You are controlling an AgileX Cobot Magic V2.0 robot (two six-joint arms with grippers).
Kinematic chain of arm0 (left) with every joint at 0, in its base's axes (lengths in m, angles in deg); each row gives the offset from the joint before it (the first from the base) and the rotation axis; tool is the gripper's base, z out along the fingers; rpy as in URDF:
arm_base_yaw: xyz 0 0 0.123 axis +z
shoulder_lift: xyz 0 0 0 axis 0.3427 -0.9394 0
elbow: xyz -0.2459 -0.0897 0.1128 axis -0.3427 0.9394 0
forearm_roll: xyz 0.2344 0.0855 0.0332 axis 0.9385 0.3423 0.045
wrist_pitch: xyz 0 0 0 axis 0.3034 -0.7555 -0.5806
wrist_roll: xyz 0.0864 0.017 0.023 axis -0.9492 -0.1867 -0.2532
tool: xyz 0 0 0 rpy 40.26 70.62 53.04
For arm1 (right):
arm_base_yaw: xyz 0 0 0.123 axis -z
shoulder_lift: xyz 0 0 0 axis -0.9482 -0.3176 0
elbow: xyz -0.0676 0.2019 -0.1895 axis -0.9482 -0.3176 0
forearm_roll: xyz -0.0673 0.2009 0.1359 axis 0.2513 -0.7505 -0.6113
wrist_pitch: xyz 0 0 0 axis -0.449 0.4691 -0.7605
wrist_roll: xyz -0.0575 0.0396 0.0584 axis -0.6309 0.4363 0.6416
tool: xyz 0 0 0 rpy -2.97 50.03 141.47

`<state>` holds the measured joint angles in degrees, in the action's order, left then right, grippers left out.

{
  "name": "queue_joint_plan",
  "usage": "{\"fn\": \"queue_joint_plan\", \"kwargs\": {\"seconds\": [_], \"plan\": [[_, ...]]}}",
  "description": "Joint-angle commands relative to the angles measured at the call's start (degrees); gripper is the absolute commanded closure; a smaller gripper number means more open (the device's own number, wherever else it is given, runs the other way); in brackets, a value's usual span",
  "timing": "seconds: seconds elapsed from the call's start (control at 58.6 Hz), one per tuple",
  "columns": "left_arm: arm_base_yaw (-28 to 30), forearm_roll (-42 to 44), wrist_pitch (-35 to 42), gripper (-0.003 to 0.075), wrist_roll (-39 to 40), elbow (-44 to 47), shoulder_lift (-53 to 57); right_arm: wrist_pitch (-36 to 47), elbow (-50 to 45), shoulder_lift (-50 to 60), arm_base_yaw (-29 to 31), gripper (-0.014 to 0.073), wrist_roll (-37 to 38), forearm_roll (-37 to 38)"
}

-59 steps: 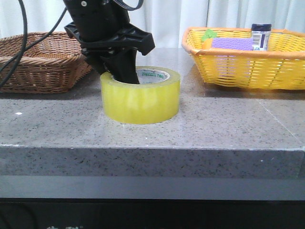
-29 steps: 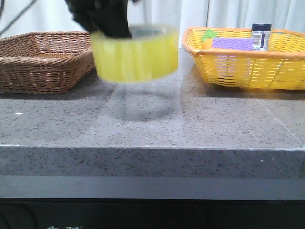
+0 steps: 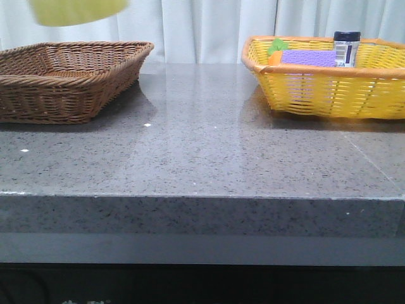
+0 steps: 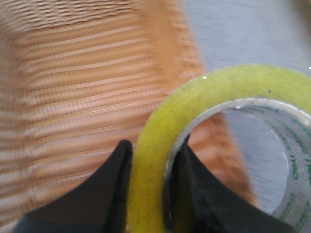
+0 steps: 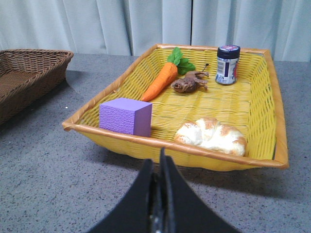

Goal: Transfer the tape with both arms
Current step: 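Lift the tape roll with the left gripper toward the brown basket, then lower the tape roll into the brown basket and open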

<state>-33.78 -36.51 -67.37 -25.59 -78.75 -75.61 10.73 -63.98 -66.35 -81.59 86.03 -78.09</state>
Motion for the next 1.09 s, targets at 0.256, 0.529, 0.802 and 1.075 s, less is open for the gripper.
{"fn": "queue_joint_plan", "kwargs": {"seconds": [0.256,0.529,0.802,1.075], "plan": [[7.3,-1.6,4.4,0.0728,0.8,-2.4,-6.7,4.3,1.4,-0.4,0.2,0.0662,-0.2,0.7],[7.3,-1.6,4.1,0.0544,0.8,-2.4,-8.8,4.3,1.4,-0.4,0.2,0.0662,-0.2,0.7],[7.3,-1.6,4.2,0.0437,0.8,-2.5,-7.2,4.3,1.4,-0.4,0.2,0.0662,-0.2,0.7],[7.3,-1.8,4.1,0.0701,0.8,-2.2,-0.9,4.3,1.4,-0.4,0.2,0.0662,-0.2,0.7]]}}
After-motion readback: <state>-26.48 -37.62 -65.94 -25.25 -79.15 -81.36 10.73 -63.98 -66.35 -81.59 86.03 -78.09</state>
